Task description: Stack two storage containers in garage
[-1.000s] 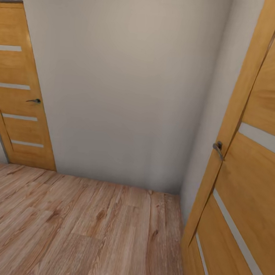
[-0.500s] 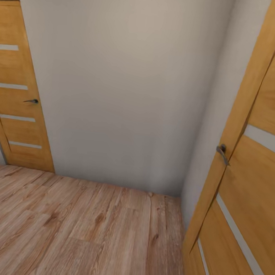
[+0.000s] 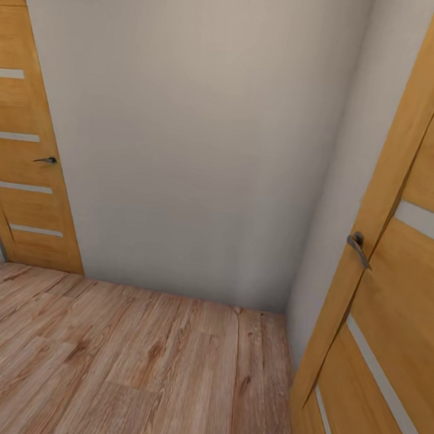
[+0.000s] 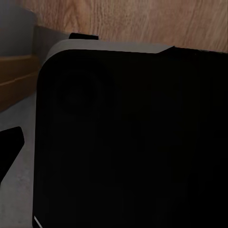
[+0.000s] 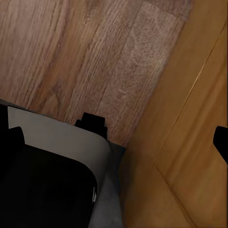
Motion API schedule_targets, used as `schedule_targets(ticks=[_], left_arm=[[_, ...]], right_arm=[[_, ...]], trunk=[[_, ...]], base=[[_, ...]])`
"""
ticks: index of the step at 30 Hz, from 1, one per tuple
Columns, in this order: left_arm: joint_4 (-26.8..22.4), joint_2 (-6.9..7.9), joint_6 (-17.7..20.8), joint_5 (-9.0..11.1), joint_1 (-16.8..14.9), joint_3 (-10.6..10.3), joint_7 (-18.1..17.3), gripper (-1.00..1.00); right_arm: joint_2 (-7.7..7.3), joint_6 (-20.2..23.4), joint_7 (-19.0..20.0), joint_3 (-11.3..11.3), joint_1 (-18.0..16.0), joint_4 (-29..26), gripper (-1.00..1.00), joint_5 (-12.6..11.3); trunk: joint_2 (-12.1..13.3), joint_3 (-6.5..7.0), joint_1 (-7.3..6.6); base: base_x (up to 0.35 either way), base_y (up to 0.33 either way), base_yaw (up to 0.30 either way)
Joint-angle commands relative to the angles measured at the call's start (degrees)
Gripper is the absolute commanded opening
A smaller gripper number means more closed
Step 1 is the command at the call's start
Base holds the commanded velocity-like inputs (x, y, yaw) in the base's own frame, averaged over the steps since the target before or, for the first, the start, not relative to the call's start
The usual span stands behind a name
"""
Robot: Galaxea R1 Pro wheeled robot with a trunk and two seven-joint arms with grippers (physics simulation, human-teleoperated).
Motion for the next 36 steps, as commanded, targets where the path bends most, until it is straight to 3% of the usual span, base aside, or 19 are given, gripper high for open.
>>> schedule_targets(ticks=[1, 36], left_arm=[[0.0, -0.02, -0.1, 0.4, 0.0, 0.2, 0.0, 1.00], [0.0, 0.07, 0.0, 0.5, 0.0, 0.2, 0.0, 1.00]], right_arm=[[-0.01, -0.4, 0.1, 0.4, -0.1, 0.2, 1.00, 0.0], [-0.10, -0.5, 0.1, 0.4, -0.1, 0.2, 1.00, 0.0]], trunk=[[0.0, -0.05, 0.01], [0.0, -0.05, 0.01]], base=[[0.106, 0.000, 0.000], [0.119, 0.000, 0.000]])
